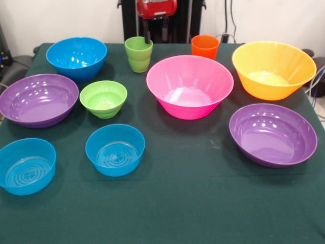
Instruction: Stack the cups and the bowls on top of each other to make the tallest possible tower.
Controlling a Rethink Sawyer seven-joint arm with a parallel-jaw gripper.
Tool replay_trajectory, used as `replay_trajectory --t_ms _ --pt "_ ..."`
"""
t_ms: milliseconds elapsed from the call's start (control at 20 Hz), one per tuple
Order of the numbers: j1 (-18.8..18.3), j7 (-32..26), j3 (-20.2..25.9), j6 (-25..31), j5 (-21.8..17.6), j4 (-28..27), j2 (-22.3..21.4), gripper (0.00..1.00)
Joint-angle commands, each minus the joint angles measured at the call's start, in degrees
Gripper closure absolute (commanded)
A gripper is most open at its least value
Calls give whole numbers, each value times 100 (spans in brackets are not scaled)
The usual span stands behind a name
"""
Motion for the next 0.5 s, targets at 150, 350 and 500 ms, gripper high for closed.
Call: replay_trajectory --t_ms 150,350,500 --pt "56 763 298 -408 244 -754 370 0" --pt "82 755 266 -427 263 -760 379 0" --pt "64 751 286 -367 231 -784 341 0"
